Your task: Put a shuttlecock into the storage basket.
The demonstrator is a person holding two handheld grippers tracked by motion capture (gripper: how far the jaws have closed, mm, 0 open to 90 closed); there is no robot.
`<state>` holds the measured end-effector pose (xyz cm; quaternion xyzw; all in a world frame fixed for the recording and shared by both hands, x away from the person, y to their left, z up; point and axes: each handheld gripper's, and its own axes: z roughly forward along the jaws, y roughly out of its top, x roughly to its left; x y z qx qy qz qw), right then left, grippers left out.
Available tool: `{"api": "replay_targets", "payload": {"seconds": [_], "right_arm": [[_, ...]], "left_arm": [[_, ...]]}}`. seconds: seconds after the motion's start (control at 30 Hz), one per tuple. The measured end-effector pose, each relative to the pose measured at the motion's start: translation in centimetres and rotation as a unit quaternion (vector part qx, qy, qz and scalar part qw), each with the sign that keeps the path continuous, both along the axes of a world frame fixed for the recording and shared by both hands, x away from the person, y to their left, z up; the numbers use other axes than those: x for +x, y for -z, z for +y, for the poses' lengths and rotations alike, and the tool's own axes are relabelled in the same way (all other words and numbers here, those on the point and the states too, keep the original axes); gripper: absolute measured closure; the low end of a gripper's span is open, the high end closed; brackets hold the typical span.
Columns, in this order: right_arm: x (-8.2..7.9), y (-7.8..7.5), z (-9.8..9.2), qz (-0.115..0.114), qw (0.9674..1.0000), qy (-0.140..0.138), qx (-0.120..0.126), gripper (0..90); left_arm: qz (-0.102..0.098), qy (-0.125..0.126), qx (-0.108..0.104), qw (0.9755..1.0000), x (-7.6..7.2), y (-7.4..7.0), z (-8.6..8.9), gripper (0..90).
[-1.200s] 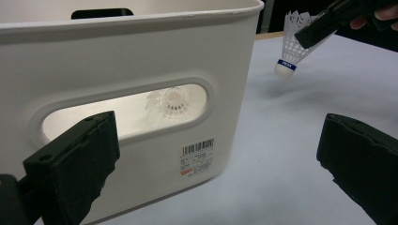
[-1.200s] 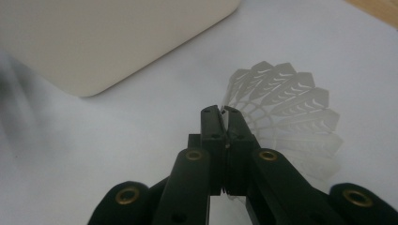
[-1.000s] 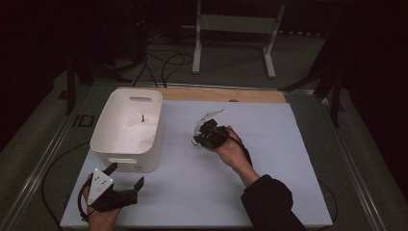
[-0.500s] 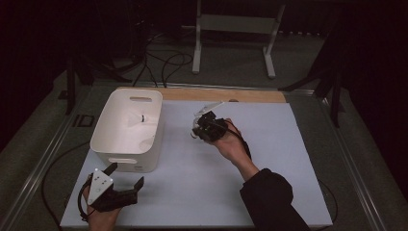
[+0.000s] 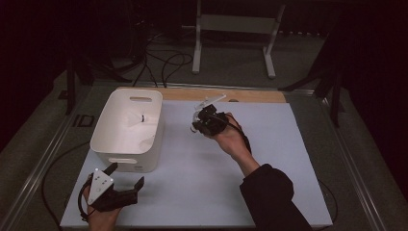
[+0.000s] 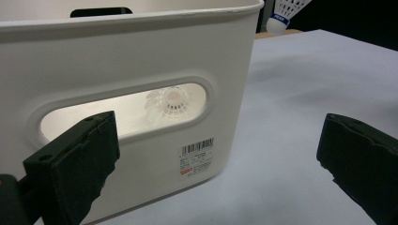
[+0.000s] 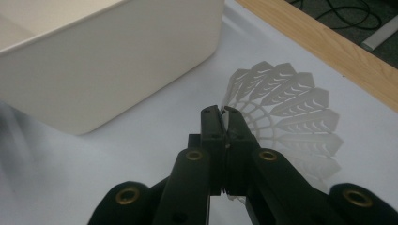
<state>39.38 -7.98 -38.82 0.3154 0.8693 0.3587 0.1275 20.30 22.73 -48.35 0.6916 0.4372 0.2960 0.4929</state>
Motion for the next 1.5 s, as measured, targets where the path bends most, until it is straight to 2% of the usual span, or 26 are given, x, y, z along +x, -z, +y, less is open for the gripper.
{"api": "replay_targets", "payload": {"seconds": [0.3, 0.8, 1.5], "right_arm": [[0.3, -0.7, 0.1, -0.004, 0.9999, 0.006, -0.010, 88.8], [0.7, -1.6, 0.4, -0.009, 0.9999, 0.009, -0.011, 88.9], [1.5, -3.3, 0.4, -0.016, 0.9997, 0.017, 0.002, 88.8]], "left_arm": [[0.000, 0.000, 0.000, 1.0000, 0.0, 0.0, 0.0, 0.3], [-0.001, 0.000, 0.000, 1.0000, 0.0, 0.0, 0.0, 0.3], [0.000, 0.000, 0.000, 1.0000, 0.0, 0.0, 0.0, 0.3]]}}
